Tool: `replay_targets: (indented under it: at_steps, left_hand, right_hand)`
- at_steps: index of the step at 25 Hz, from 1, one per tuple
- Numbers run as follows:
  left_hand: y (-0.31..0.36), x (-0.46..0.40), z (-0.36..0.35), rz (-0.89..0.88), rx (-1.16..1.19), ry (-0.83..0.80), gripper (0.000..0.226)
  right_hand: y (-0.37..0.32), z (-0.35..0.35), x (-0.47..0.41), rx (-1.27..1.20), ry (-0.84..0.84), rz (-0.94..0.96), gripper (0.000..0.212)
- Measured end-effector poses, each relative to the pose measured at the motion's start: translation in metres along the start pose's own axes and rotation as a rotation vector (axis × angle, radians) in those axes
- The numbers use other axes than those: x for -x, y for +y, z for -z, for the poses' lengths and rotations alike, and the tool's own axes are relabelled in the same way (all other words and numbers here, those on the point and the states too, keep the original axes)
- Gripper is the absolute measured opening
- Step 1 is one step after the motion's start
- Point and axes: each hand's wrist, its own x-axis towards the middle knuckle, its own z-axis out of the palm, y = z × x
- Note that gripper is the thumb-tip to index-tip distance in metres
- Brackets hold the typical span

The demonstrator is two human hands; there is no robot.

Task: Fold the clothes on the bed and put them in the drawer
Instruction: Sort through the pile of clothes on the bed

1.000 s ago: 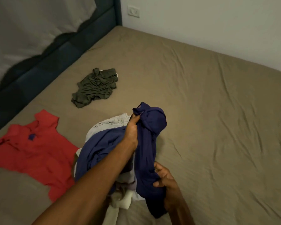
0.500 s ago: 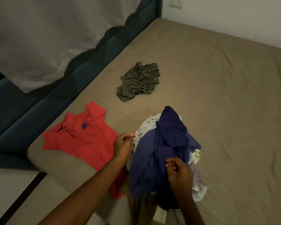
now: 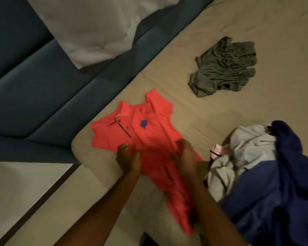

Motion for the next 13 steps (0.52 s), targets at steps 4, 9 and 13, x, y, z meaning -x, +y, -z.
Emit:
replay_targets:
  at_steps: [4, 9, 13]
  left_hand:
    - [-0.017, -0.049, 0.016, 0.025, -0.065, 0.042, 0.066]
    - [-0.038, -0.078, 0.012, 0.312, -0.026, -0.071, 0.062]
    - [-0.061, -0.083, -0.014, 0.511, 0.129, -0.203, 0.105]
  right_hand:
    - [-0.008, -0.04, -0.059, 0.387, 0.014, -0.1, 0.095]
    - [-0.023, -0.055, -0.065, 0.429, -0.07, -0.06, 0.037]
    - [-0.053, -0.048, -0.036, 0.028, -0.226, 0.059, 0.034]
